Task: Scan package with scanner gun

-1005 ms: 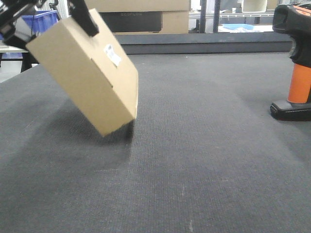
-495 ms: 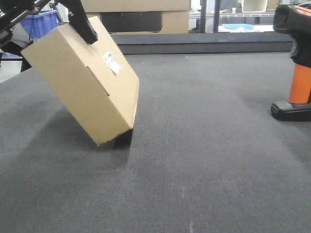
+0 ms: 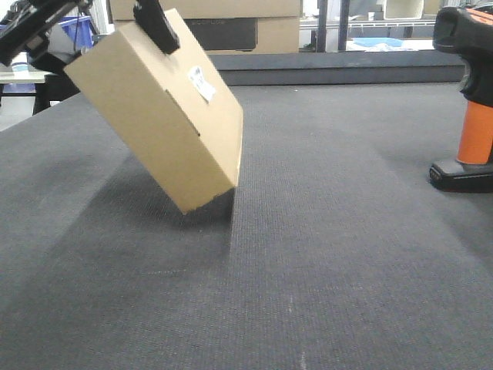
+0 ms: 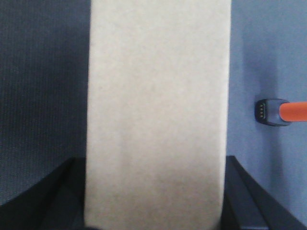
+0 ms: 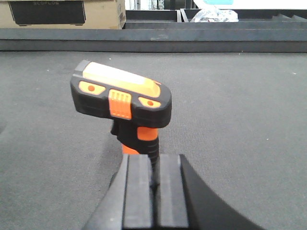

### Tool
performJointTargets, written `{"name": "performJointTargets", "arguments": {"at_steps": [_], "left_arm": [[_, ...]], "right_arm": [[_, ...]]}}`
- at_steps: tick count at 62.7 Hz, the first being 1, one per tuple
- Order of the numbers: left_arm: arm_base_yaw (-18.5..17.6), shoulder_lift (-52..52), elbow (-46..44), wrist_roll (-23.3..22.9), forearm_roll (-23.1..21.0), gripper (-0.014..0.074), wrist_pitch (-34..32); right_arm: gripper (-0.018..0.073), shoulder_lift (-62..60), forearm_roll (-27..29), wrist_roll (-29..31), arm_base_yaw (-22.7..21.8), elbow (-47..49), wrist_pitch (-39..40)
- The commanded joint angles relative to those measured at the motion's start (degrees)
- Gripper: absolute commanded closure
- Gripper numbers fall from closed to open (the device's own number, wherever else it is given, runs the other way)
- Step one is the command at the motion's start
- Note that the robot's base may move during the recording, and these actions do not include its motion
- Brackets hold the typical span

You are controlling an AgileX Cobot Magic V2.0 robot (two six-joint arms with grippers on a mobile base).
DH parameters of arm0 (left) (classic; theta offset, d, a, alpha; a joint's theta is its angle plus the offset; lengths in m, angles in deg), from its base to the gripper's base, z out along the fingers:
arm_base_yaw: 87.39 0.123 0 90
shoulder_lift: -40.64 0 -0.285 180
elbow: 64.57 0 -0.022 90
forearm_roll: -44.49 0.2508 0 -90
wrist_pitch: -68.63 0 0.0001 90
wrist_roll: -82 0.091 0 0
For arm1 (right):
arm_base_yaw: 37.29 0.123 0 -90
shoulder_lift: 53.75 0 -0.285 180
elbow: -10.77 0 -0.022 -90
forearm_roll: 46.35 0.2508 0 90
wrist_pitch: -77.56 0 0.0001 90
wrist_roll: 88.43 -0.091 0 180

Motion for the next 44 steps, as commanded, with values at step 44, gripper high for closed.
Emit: {"name": "performJointTargets", "arguments": {"at_steps": [44], "left_arm": [[-4.49,-1.48,-0.50,0.04,-2.90,0.0707,-1.08]], "right_arm": [[0.0727,30.23,1.16,-8.97,9.66,0.52,32.70]]}}
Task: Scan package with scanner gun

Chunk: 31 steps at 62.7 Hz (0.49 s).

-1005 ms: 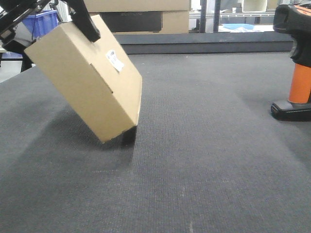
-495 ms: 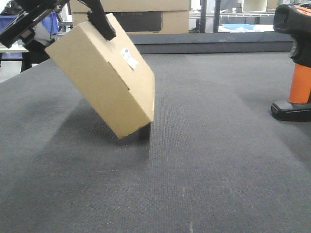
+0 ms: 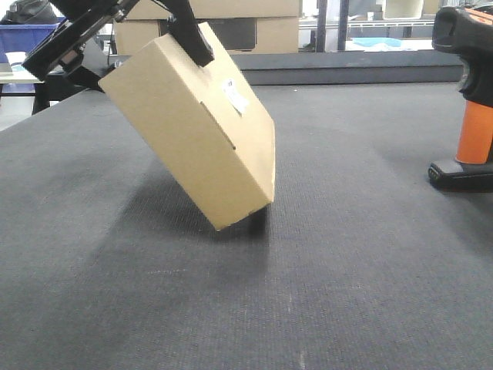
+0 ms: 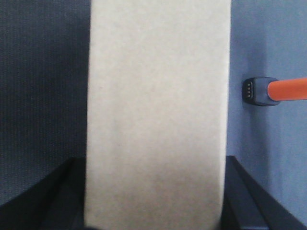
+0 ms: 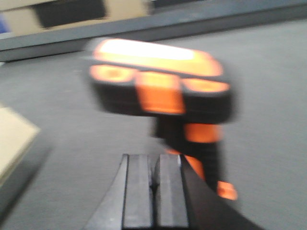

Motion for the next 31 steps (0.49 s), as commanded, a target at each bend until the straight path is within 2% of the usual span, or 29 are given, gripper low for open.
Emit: {"name": "performJointTargets", "arguments": {"at_steps": [1,31], "left_arm": [[-0.34,-0.01,-0.37,0.04,-0.77,0.0707,-0.49],[-0.34,-0.01,-0.37,0.04,-0.19,0.0707,-0.26]], "right_arm": [[0.0727,1.77,-0.06,-0.16,1.09,0.40,2.72],[0.0727,3.18,-0.42,-0.16,1.09,0.40,2.90]]}}
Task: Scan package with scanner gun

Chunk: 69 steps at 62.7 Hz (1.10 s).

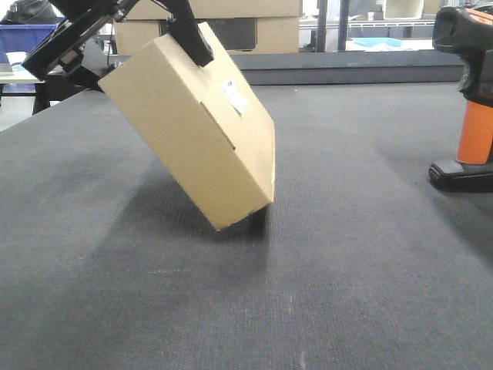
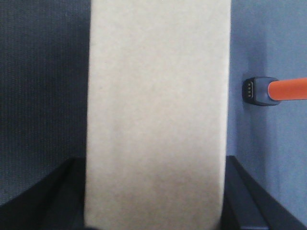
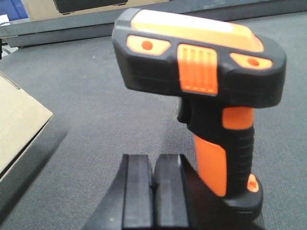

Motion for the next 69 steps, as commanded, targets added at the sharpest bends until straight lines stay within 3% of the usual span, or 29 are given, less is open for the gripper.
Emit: {"name": "performJointTargets", "arguments": {"at_steps": [1,20,34,53,69], "left_arm": [[-0.34,-0.01,-0.37,0.04,0.08,0.0707,-0.26],[-0.34,-0.01,-0.37,9.10,0.36,0.0707,-1.11],[-0.34,-0.01,-0.37,9.10,0.78,0.0707,-5.31],[-0.34,-0.01,-0.37,9.10,0.78,0.0707,-10.25],[-0.34,-0.01,-0.37,9.10,0.78,0.0707,-11.91]], "right_arm": [[0.0727,0.20,-0.19,-0.16,0.11,0.40,1.40],[0.0727,0.89,2.23,-0.16,0.11,0.40,4.62],[0.0727,6.07,12.11,6.03,0.11,0.40,12.82],[0.0727,18.27,12.24,6.36,1.18,0.40,30.67],[0.0727,24.19,12.24,6.36,1.18,0.40,30.77]]}}
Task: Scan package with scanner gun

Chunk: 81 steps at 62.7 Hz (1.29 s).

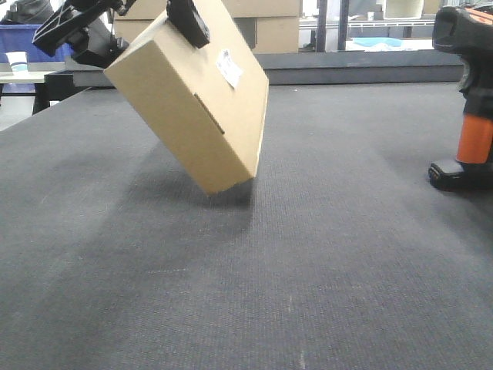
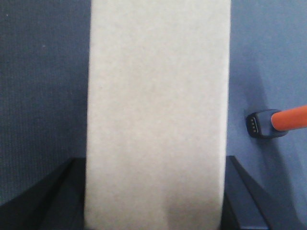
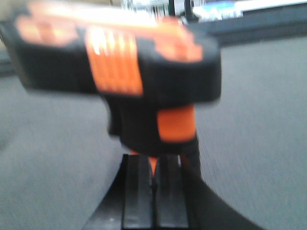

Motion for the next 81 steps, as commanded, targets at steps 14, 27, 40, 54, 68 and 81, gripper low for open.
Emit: {"name": "performJointTargets", "arguments": {"at_steps": [14,27,40,54,68,81], "left_arm": [[-0.34,-0.01,-0.37,0.24,-0.44,0.0707,-1.96],[-0.34,-0.15,-0.37,0.24,-0.44,0.0707,-2.09],[-0.34,-0.28,-0.37,0.24,-0.44,0.0707,-2.20],[-0.34,-0.28,-0.37,0.24,-0.44,0.0707,-2.30],[-0.34,-0.28,-0.37,0.24,-0.44,0.0707,-2.30],[-0.34,-0.28,-0.37,0.47,-0.44,0.0707,-2.75]], "right_arm": [[0.0727,0.86,0.02,0.37,0.08,0.18,2.13],[0.0390,0.86,-0.33,0.37,0.08,0.18,2.13],[0.0019,0.86,-0.33,-0.27,0.08,0.27,2.13],[0.0000,0.86,-0.33,-0.27,0.08,2.48,2.13],[0.0000,1.65,0.15,-0.27,0.08,6.91,2.13],[0.0000,2.65,2.65,-3.35,0.08,7.03,2.13]]}}
